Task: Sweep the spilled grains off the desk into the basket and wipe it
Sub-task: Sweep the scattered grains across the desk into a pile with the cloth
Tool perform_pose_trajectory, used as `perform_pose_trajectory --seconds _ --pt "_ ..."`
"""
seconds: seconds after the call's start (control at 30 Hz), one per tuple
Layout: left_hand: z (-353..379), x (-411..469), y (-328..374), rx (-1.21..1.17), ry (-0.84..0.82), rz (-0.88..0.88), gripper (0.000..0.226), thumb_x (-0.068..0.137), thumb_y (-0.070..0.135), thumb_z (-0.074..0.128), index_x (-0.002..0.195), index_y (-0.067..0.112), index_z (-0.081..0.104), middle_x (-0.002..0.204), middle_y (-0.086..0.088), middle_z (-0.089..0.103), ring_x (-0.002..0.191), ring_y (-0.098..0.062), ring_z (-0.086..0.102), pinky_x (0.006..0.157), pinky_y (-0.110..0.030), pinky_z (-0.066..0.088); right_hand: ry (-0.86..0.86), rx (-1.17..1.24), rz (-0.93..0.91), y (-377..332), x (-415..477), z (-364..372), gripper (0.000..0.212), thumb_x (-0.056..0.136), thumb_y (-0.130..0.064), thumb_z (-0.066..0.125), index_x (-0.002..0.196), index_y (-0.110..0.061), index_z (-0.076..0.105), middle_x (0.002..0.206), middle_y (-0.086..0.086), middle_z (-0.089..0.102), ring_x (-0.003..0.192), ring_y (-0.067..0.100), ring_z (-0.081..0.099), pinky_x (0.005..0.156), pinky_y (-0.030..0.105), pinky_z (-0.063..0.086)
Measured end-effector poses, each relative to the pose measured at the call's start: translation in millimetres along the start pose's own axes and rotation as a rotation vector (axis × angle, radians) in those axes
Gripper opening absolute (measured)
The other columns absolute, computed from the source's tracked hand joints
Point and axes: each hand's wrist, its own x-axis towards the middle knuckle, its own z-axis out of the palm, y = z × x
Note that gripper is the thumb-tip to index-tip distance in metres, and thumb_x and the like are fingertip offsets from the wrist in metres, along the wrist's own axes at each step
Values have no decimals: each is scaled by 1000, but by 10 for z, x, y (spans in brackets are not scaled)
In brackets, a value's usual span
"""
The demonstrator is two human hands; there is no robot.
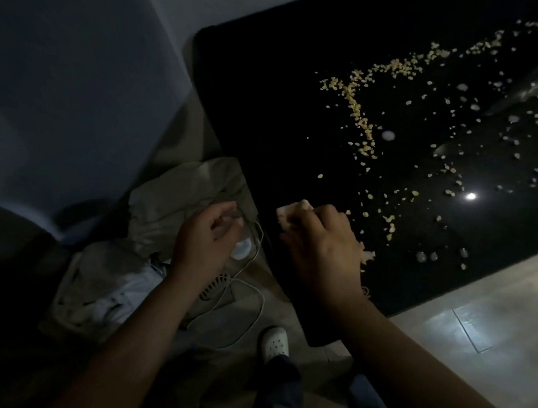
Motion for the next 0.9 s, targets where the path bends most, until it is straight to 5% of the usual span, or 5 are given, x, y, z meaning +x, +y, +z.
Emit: perform_pose_trajectory --seconds 0.23,0.33,0.43,0.67,0.9 --pt "2 162 102 150 -82 228 41 86 27 63 125 13 59 116 -1 59 103 -10 58 87 -18 46 106 94 156 399 557 -268 27 96 -28 52 115 -12 64 99 9 54 86 24 53 72 46 50" --pt "40 188 173 218 -143 330 55 85 39 54 133 12 53 137 -2 47 124 -12 46 101 -25 40 154 187 110 400 471 -554 28 96 -30 51 114 -14 66 101 4 53 85 15 53 70 33 51" --pt "117 170 175 292 -200 378 58 88 37 58 139 12 45 150 -1 33 133 -5 31 102 -7 25 79 144 48 200 73 -592 31 96 -35 47 118 -20 63 102 -3 49 82 7 48 65 20 46" --pt "189 22 176 388 -296 375 68 94 26 55 150 14 19 160 5 -2 140 -1 11 101 -11 21 -67 25 -84 181 -424 -209 31 92 -33 46 119 -23 58 100 7 56 80 20 54 58 38 50" --pt "154 -146 141 382 -284 385 62 93 24 56 147 8 30 159 2 11 138 1 16 101 -7 19 142 98 165 521 -18 -499 24 94 -23 60 117 -22 67 96 1 53 84 15 50 68 36 49"
